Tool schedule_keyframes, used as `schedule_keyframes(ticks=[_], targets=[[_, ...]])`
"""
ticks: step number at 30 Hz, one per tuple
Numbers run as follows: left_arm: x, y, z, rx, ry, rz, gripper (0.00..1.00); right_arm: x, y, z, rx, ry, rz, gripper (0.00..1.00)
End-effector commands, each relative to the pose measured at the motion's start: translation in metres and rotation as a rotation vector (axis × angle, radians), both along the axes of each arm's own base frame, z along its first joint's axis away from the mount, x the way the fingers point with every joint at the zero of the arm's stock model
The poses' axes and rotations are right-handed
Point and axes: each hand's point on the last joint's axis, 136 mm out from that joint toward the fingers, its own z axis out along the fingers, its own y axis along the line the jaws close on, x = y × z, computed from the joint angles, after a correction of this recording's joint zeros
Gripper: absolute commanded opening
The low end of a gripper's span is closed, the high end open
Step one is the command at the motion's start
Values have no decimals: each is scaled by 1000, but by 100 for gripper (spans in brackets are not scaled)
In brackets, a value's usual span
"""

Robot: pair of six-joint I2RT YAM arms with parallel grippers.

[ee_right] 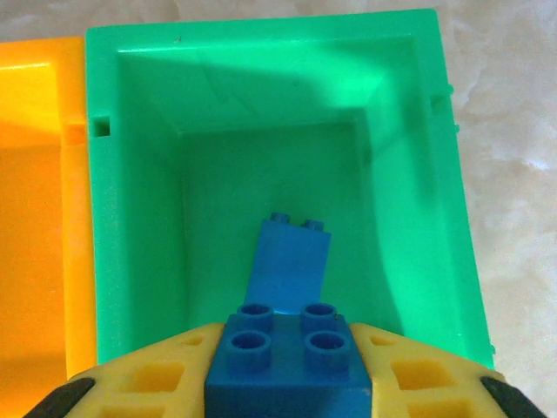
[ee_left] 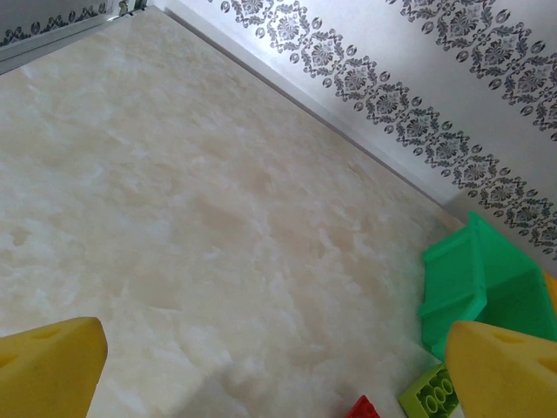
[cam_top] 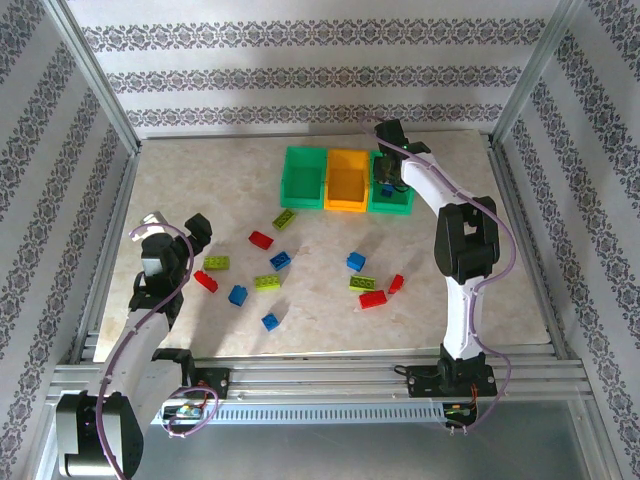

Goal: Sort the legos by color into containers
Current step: Place the lego in the container.

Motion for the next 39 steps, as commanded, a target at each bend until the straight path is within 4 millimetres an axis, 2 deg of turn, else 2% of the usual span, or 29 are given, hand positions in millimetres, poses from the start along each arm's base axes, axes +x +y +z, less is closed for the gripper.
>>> schedule_keyframes(ticks=[1,11,19,25,31,39], targets=[[1,2,12,15,-9,-7,100,2,0,-5,-5,16,2,35],[-1,2,12,25,19,-10,100,1,0,-2,0,14,5,46],[-1,1,11,24,35,-15,100,-4,-1,8,2,-1,8,48],[-8,3,3,15,114,-2,100,-17,1,15,11,-18,11,50],[-18,4,-5,-7,137,18,100,-45,8,22,14,-23,4,51],[-26,1,-19,-39,202,11,100,-115,14,19,-21,-3,-14,55]])
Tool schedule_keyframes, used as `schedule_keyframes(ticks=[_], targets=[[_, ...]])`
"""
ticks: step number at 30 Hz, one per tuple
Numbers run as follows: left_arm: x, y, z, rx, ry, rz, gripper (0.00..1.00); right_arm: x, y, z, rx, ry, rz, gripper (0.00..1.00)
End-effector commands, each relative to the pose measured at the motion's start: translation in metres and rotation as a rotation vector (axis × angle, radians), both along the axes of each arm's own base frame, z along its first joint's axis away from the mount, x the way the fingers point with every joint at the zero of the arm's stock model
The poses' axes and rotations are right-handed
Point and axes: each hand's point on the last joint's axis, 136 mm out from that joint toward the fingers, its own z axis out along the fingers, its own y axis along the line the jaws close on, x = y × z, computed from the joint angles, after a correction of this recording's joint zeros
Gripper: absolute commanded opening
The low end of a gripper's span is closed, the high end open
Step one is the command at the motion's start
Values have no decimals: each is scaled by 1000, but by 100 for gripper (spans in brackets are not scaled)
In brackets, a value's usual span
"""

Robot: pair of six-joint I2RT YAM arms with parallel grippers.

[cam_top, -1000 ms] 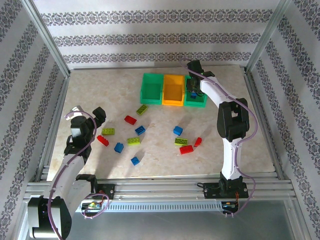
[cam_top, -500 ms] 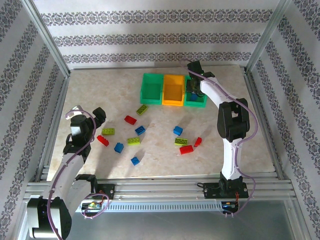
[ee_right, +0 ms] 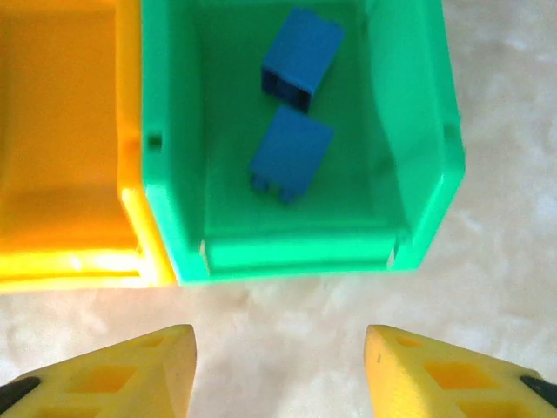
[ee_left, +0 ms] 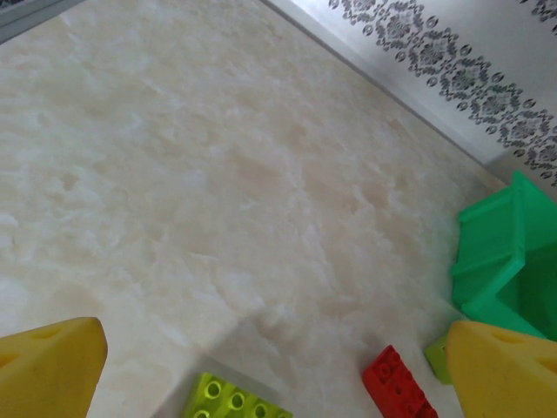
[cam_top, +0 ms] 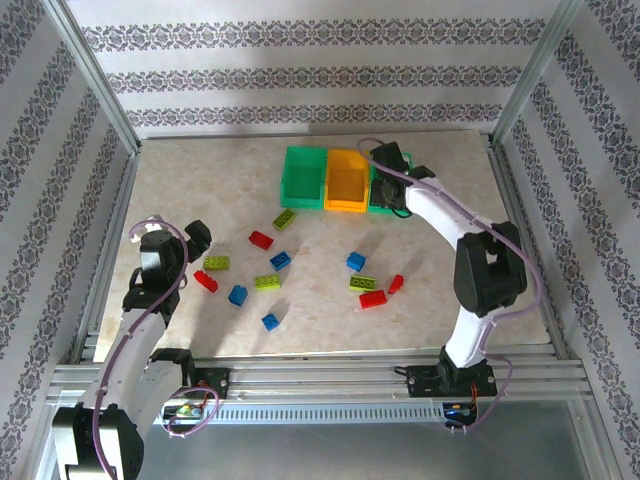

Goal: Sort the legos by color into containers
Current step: Place the lego in the container, then pick up the lego from the bottom-right of the table.

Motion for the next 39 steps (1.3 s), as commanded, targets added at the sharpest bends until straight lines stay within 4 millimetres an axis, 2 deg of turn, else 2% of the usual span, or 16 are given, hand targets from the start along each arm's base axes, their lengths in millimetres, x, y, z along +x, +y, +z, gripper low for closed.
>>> schedule_keyframes(ticks=[1,7,12,18,24,39], targets=[[-7,1,-9,-31,44,9,100,-30,-6,1,-27,-2,-54,56],[-7,-2,-18,-57,64,5,100,-99,-14,-21,-30,64,-120,58],[-5,-4,-20,-55,76,-8,100,-156,-18,-52,1,167,-159,61],[-2,-6,-23,-66,90,-20,100,-193,-10,-75,70,253,-173,67],[-4,-6,-25,-72,85,-15,100,-205,-14,-94,74,291,-201,67],[-1,-6,-26,-69,84,-13,100,-194,-17,-114,44,312,-221,48]])
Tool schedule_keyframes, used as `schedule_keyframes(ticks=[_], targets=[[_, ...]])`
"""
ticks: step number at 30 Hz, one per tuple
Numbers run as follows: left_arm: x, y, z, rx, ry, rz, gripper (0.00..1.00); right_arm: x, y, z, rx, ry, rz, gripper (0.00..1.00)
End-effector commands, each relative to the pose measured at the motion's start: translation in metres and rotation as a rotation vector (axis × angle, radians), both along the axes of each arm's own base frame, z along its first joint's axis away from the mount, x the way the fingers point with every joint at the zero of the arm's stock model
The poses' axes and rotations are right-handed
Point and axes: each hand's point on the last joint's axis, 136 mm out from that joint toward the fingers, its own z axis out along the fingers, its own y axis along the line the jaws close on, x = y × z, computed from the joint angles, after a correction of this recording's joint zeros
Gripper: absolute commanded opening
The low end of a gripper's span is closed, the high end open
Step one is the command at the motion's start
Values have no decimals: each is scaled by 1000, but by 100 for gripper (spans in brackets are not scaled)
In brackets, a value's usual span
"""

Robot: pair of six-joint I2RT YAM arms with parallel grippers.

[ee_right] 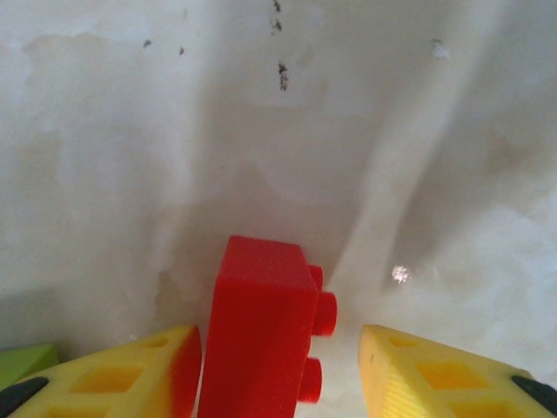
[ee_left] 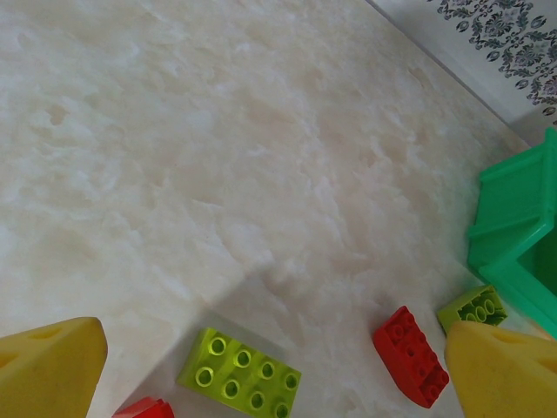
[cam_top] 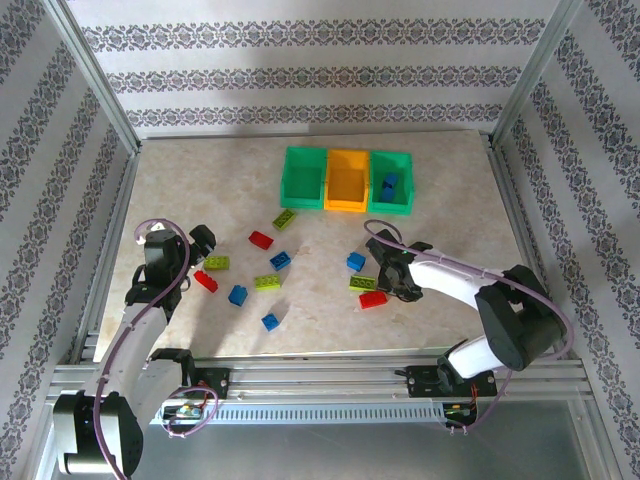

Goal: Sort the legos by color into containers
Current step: Pick up the lego from the bottom-right of the table.

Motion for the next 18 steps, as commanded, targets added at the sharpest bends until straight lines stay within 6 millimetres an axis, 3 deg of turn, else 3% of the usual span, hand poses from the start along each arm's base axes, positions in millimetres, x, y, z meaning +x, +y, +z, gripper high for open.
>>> schedule_keyframes(ticks=[1,11,18], targets=[[0,3,-3,-6,4,10,100,5,-1,-4,2,-4,-13,47],[2,4,-4,4,12,8,100,17,5,-9,4,10,9,29],[1,5,-8,9,22,10,100,37,12,7,-25,-31,62,19]])
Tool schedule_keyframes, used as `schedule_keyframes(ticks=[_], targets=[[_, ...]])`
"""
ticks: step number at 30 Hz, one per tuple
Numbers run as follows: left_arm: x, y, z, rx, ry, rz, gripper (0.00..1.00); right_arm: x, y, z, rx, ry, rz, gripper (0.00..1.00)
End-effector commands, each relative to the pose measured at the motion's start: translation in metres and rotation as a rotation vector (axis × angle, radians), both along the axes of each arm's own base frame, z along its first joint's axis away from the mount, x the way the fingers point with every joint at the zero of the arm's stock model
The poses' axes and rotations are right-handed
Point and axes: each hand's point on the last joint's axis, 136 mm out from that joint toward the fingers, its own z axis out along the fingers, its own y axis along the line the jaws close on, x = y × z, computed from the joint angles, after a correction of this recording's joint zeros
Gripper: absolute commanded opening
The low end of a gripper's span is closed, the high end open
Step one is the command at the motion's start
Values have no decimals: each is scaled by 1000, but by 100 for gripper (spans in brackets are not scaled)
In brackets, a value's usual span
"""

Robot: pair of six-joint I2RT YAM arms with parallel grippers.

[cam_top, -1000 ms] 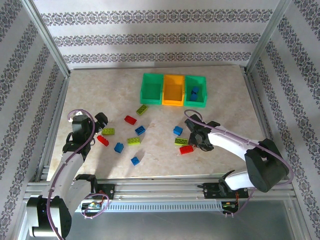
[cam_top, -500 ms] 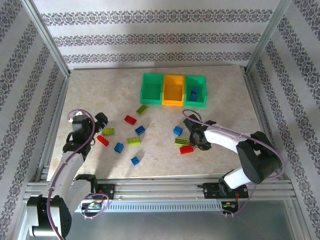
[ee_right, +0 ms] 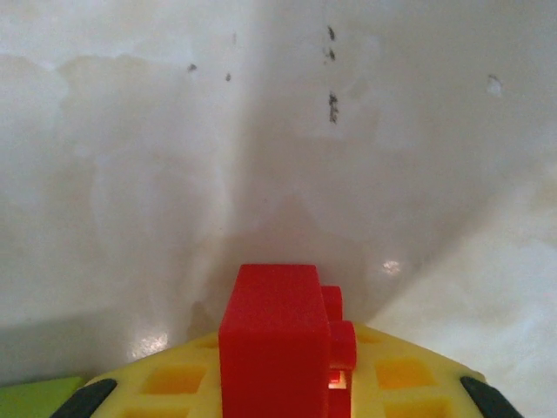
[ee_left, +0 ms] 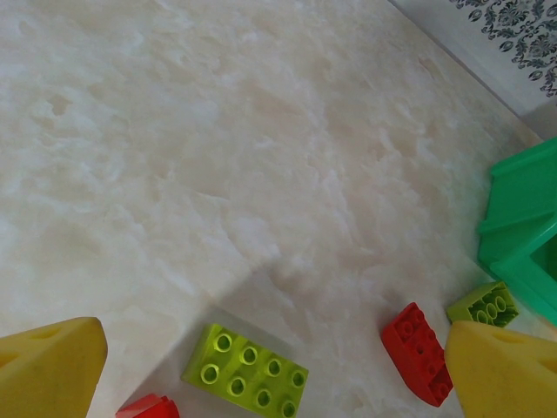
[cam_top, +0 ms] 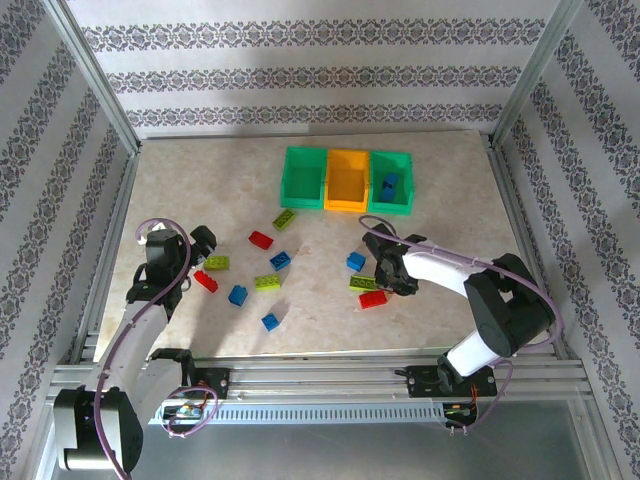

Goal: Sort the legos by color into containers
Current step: Pick up the lego from the bottom-right of the table, then place the lego in the container.

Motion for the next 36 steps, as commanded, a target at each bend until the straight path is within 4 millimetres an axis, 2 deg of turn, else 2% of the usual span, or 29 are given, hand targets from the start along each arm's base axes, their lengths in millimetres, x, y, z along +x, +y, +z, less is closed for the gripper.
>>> schedule_keyframes(ticks=[1,5,13,18,24,27,31,36], targets=[[1,5,-2,10,1,9,100,29,6,14,-17,-83,30,18],[3,3,-1,6,-20,1,100,60,19,40,-23,-167,89,17],[3,2,1,2,-33,-7,100,149,60,101,-37,-351,231,16],[0,3,1,6,-35,-1,100,199,78,123,-56,-421,290,16],[-1,3,1,11,-35,-2,100,247,88,127,-30,-455,302,17],[0,3,2,15,-39,-4,100,265,89,120,-31,-452,307,17],[1,3,4,21,-43,-9,100,281,93,108,-14,-435,314,18],[2,2,4,14,-48,-13,100,291,94,97,-41,-423,332,21]])
